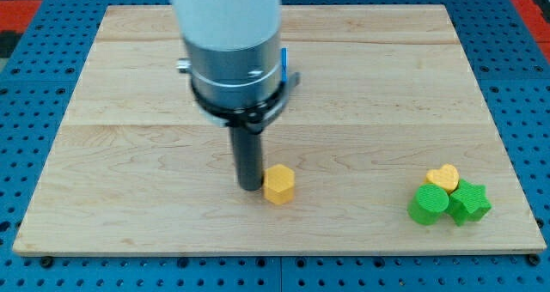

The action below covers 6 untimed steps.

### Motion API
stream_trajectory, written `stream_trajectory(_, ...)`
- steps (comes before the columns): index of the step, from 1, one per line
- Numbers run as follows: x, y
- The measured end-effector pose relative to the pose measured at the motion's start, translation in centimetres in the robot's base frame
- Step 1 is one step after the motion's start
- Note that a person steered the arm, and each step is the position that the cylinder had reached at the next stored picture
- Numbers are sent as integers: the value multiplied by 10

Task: Push the yellow hexagon to the left of the yellow heart

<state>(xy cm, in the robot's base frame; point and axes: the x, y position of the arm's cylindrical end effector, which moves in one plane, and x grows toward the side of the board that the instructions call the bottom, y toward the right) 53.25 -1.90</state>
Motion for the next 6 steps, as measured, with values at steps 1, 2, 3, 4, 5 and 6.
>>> stream_trajectory(1,0,43)
stream_trajectory(2,0,66)
stream_trajectory(3,10,49)
stream_trajectory(4,26,49)
stream_trajectory(5,26,69)
stream_trajectory(6,22,95)
